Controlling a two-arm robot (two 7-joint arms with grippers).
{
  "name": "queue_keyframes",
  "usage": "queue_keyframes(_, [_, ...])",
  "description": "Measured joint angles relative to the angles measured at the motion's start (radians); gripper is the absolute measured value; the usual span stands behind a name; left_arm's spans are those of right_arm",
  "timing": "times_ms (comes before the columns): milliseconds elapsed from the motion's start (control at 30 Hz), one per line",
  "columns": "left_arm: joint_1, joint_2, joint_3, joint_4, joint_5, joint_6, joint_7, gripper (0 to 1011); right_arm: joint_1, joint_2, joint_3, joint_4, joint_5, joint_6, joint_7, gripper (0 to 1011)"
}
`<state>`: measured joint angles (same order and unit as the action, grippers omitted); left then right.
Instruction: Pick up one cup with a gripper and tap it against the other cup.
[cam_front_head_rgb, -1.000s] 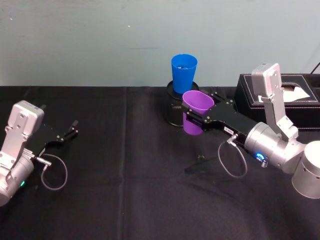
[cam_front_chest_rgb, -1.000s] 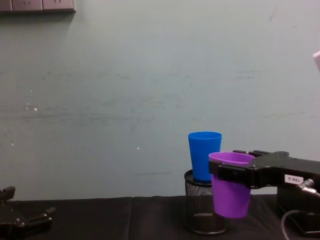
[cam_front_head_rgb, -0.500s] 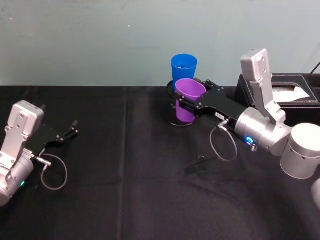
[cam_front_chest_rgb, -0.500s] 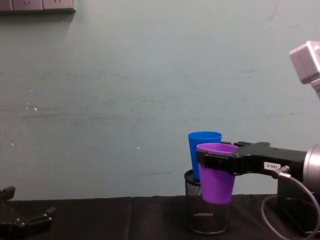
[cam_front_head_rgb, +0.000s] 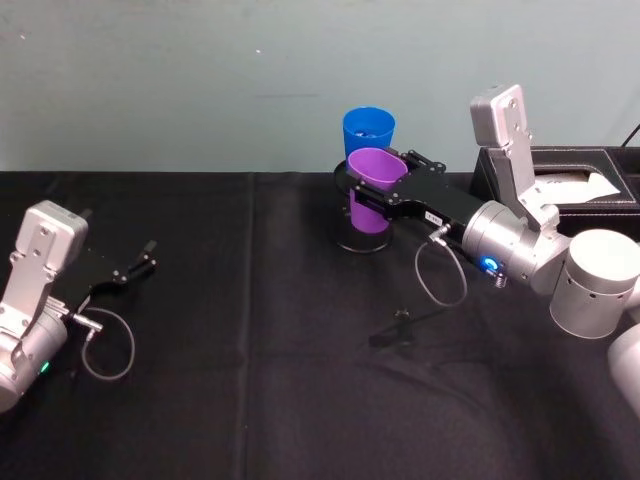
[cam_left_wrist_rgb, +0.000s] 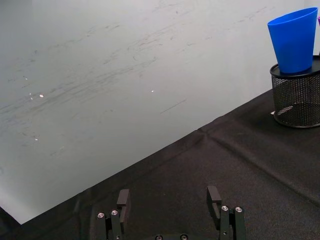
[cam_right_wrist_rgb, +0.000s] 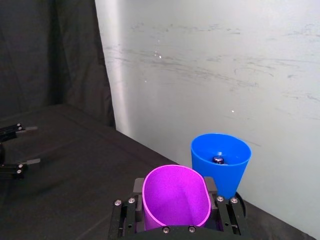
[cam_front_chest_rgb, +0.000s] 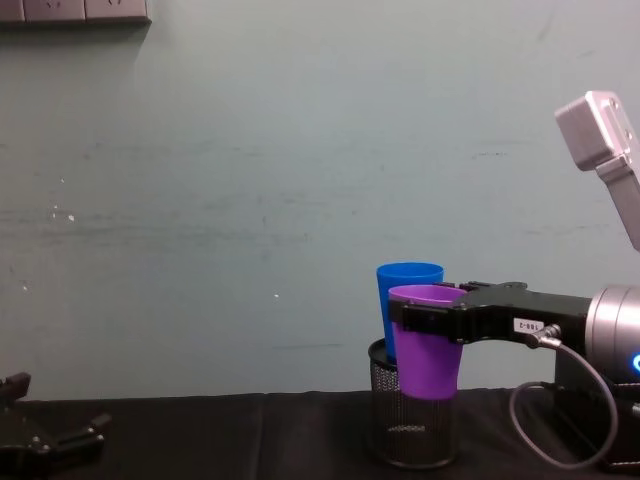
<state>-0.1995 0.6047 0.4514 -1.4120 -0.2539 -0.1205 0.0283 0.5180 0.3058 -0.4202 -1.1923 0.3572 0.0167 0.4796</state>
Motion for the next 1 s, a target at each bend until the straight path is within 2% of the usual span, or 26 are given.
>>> queue_keyframes(1000, [0.000, 0.000, 0.000, 0.000, 0.000, 0.000, 0.000, 1000, 0.083, -0.040, 0.008, 0.111, -0.019, -0.023, 0.009, 716])
